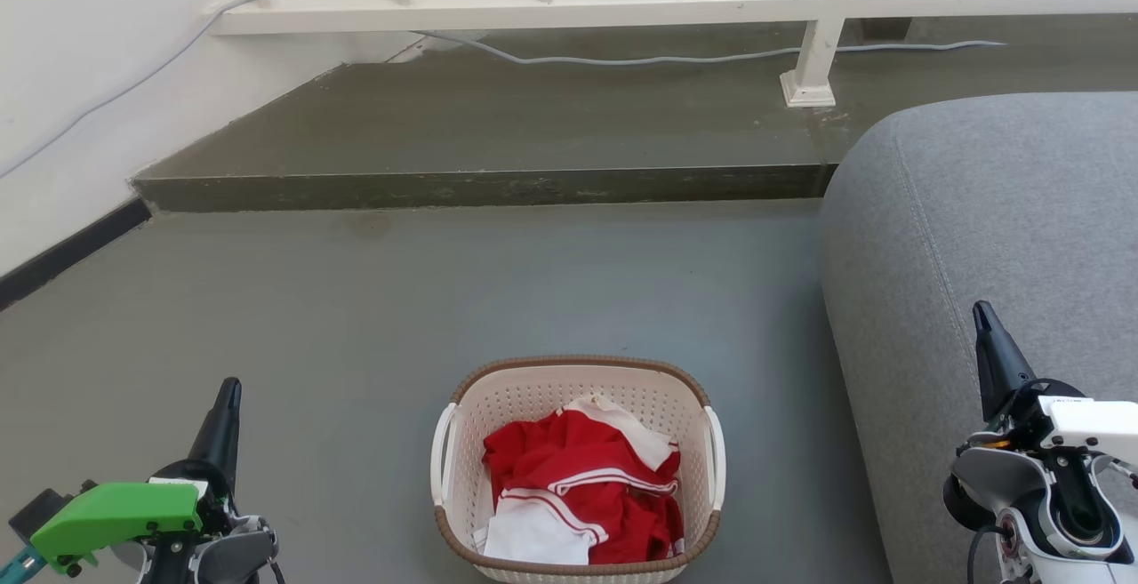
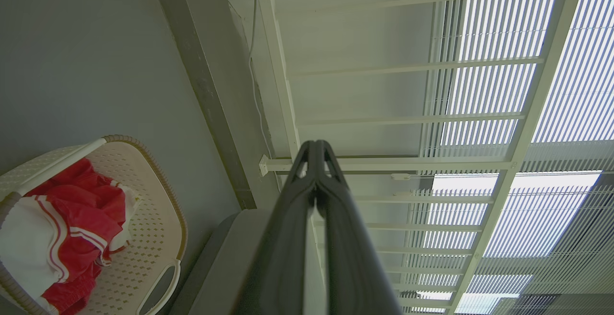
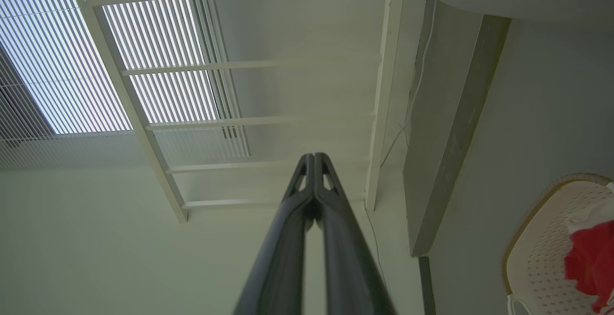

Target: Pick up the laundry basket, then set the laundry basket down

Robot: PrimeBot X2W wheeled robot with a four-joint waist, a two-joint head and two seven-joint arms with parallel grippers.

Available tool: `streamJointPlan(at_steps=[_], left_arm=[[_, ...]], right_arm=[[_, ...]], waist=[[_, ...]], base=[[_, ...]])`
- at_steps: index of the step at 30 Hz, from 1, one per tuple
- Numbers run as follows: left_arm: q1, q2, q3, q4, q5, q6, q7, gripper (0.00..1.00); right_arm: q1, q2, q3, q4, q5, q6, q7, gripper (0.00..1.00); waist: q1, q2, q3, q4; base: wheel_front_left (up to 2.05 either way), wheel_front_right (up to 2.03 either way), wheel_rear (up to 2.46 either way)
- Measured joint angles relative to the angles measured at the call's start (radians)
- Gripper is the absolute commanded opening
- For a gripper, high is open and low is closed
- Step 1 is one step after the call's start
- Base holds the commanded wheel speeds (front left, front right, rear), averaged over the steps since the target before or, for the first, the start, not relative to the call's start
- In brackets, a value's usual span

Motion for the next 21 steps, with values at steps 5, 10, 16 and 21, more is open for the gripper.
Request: streamJointPlan(at_steps=[5, 10, 16, 21], left_arm=[[0.000, 0.000, 0.000, 0.000, 0.000, 0.000, 0.000, 0.00], [0.000, 0.000, 0.000, 0.000, 0.000, 0.000, 0.000, 0.00], [0.000, 0.000, 0.000, 0.000, 0.000, 0.000, 0.000, 0.00], [0.000, 0.000, 0.001, 0.000, 0.000, 0.000, 0.000, 0.00]], right_arm=[[0.000, 0.000, 0.000, 0.000, 0.000, 0.000, 0.000, 0.00], [0.000, 0.000, -0.001, 0.000, 0.000, 0.000, 0.000, 0.00], [0.000, 0.000, -0.001, 0.000, 0.000, 0.000, 0.000, 0.00], [0.000, 0.001, -0.002, 0.000, 0.000, 0.000, 0.000, 0.00]], waist=[[0.0000, 0.0000, 0.000, 0.000], [0.0000, 0.0000, 0.000, 0.000], [0.0000, 0.0000, 0.000, 0.000], [0.0000, 0.0000, 0.000, 0.000]], base=[[0.00, 0.00, 0.00], [0.00, 0.00, 0.00], [0.00, 0.00, 0.00], [0.00, 0.00, 0.00]])
